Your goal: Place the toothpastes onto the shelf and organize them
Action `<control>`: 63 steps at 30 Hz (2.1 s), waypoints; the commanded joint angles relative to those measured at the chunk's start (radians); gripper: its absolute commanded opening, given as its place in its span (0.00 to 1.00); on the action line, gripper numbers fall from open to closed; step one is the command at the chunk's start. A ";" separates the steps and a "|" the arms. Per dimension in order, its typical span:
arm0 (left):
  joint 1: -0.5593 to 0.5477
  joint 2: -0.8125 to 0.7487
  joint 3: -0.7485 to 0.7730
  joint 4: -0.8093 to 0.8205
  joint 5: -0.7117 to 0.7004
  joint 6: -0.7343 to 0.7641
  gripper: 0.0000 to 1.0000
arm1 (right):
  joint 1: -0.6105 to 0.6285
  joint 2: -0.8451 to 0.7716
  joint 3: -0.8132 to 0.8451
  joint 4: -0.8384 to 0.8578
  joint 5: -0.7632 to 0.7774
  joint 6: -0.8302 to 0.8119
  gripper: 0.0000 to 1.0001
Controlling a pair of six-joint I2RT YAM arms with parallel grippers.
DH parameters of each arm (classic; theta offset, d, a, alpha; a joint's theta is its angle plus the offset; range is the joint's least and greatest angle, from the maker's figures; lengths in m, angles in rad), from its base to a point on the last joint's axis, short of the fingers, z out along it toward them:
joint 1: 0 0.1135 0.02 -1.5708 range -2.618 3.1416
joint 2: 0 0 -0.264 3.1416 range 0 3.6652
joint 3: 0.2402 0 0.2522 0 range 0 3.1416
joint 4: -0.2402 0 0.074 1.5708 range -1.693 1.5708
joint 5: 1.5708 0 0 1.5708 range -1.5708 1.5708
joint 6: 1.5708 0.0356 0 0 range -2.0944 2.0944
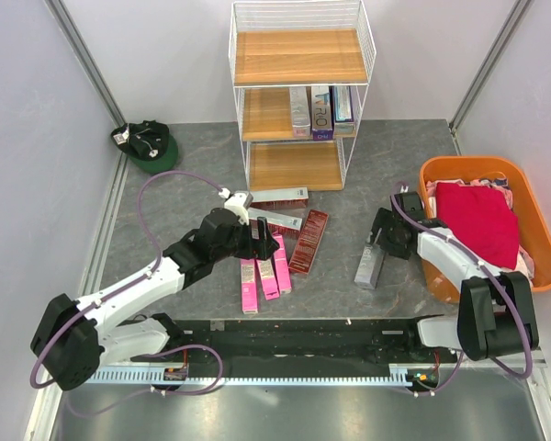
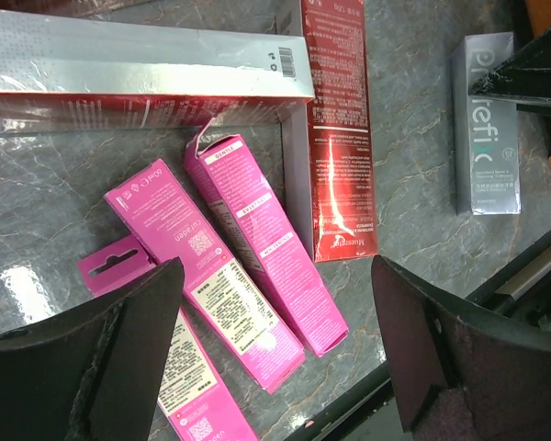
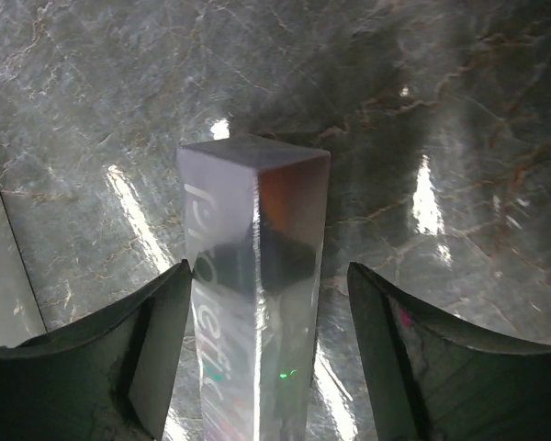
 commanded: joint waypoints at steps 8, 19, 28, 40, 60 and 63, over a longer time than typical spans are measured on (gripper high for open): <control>-0.001 0.023 0.029 0.038 0.041 -0.010 0.88 | -0.006 0.059 -0.055 0.111 -0.072 0.010 0.65; -0.001 0.012 0.066 0.049 0.096 -0.010 0.88 | -0.006 -0.089 -0.016 0.127 -0.151 0.071 0.22; 0.001 0.036 0.149 0.214 0.287 -0.114 0.90 | -0.006 -0.350 0.049 0.315 -0.205 0.212 0.22; -0.004 0.337 0.259 0.978 0.705 -0.627 0.91 | -0.006 -0.626 0.076 0.780 -0.254 0.386 0.24; -0.126 0.526 0.454 1.204 0.662 -0.688 0.83 | -0.006 -0.656 0.092 0.864 -0.285 0.490 0.28; -0.131 0.541 0.474 1.188 0.658 -0.682 0.72 | -0.006 -0.654 0.088 0.866 -0.290 0.496 0.28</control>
